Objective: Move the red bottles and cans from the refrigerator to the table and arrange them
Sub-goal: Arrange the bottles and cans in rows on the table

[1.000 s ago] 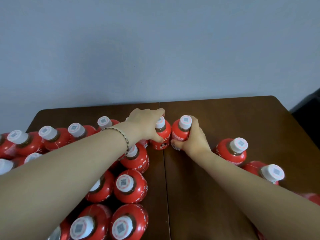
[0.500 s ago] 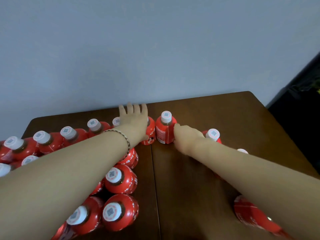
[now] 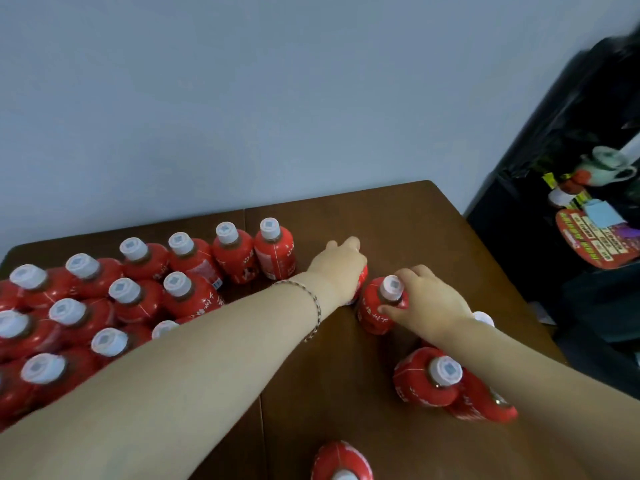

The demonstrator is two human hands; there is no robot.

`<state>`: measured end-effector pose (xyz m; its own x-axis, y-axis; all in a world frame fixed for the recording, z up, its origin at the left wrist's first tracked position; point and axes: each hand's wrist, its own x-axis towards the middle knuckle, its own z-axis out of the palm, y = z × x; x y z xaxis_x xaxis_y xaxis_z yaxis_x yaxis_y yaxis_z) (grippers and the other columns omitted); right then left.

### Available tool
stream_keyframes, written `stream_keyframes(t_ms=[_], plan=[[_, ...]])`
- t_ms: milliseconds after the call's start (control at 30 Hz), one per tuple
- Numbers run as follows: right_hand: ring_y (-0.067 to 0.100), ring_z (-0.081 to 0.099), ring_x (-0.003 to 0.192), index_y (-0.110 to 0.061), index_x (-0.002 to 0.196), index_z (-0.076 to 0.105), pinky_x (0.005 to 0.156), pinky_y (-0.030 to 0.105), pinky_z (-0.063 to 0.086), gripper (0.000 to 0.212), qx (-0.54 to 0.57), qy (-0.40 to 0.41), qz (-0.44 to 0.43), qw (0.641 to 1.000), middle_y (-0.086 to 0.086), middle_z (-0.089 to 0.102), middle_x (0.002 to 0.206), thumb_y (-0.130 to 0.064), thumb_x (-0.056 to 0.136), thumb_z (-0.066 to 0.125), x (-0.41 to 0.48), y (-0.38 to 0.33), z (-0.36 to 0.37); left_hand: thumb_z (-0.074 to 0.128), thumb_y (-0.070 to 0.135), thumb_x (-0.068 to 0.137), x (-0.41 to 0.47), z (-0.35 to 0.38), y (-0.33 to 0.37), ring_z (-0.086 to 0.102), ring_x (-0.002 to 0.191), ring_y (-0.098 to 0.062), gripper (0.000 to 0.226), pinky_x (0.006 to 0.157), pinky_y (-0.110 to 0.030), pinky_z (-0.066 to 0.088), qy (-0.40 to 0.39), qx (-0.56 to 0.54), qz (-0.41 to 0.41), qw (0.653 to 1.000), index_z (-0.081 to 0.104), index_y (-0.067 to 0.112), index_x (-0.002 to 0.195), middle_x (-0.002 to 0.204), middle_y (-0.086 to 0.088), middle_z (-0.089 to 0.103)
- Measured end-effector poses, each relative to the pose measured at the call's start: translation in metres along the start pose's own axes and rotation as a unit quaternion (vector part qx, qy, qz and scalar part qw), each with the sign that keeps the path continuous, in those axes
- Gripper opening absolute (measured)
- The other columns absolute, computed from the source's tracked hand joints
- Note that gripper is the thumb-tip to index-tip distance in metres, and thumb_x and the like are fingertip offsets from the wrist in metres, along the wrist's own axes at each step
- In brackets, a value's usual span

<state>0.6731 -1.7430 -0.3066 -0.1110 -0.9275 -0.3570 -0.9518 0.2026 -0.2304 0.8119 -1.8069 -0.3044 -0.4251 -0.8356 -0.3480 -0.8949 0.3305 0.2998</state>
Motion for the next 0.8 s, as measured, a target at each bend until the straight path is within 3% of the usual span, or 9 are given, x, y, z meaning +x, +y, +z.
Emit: stream_keyframes(t_ms=[100, 233, 467, 600, 733, 800], plan=[[0.028, 0.056, 0.107, -0.017, 0.125, 0.044, 0.089, 0.038, 0.048, 0.043, 0.057, 0.001, 0.025, 0.998, 0.008, 0.051, 0.120, -0.036, 0.089, 0.057, -0.002, -0.005, 0.005, 0.038, 0.010, 0.095, -0.016, 0.011, -0.004, 0.048, 0.100, -0.034, 0.021, 0.079, -0.039, 0.041, 0.041, -0.058, -0.033, 0.997, 0.042, 0.013, 0.115, 0.117, -0.017, 0.043], [0.030, 0.058, 0.102, -0.012, 0.119, 0.046, 0.088, 0.039, 0.050, 0.040, 0.135, -0.016, 0.055, 0.989, 0.011, 0.051, 0.116, -0.028, 0.087, 0.062, -0.003, -0.026, 0.012, 0.044, 0.006, 0.094, -0.040, 0.024, -0.028, 0.055, 0.102, -0.038, 0.026, 0.085, -0.042, 0.047, 0.034, -0.032, 0.003, 0.999, 0.049, 0.011, 0.120, 0.131, -0.015, 0.039], [0.030, 0.058, 0.108, -0.008, 0.119, 0.045, 0.092, 0.040, 0.049, 0.042, 0.206, -0.039, 0.047, 0.977, 0.013, 0.056, 0.120, -0.025, 0.086, 0.064, 0.010, -0.082, 0.033, 0.052, 0.013, 0.091, -0.072, 0.009, -0.087, 0.053, 0.088, -0.020, 0.017, 0.078, -0.030, 0.044, 0.062, -0.036, -0.037, 0.997, 0.045, 0.015, 0.107, 0.104, -0.002, 0.033], [0.031, 0.057, 0.108, -0.008, 0.120, 0.045, 0.091, 0.041, 0.048, 0.040, 0.245, -0.029, 0.004, 0.969, 0.013, 0.055, 0.121, -0.023, 0.087, 0.062, 0.026, -0.122, 0.045, 0.050, 0.015, 0.092, -0.074, -0.010, -0.121, 0.055, 0.089, -0.031, 0.014, 0.081, -0.041, 0.048, 0.050, 0.003, -0.091, 0.995, 0.046, 0.014, 0.106, 0.104, -0.008, 0.036], [0.027, 0.055, 0.112, -0.011, 0.126, 0.044, 0.090, 0.031, 0.043, 0.040, 0.312, 0.016, -0.040, 0.949, 0.012, 0.053, 0.125, -0.026, 0.091, 0.056, 0.037, -0.148, 0.056, 0.045, 0.015, 0.093, -0.068, -0.011, -0.135, 0.055, 0.092, -0.035, 0.014, 0.080, -0.043, 0.047, 0.075, 0.003, -0.116, 0.990, 0.046, 0.011, 0.106, 0.106, -0.012, 0.038], [0.024, 0.047, 0.125, -0.013, 0.140, 0.032, 0.096, 0.025, 0.037, 0.060, 0.360, 0.015, -0.038, 0.932, 0.010, 0.042, 0.139, -0.023, 0.088, 0.061, 0.038, -0.147, 0.060, 0.044, 0.016, 0.095, -0.065, -0.006, -0.133, 0.055, 0.095, -0.034, 0.024, 0.079, -0.042, 0.045, 0.109, 0.013, -0.111, 0.988, 0.044, 0.013, 0.119, 0.112, -0.013, 0.041]])
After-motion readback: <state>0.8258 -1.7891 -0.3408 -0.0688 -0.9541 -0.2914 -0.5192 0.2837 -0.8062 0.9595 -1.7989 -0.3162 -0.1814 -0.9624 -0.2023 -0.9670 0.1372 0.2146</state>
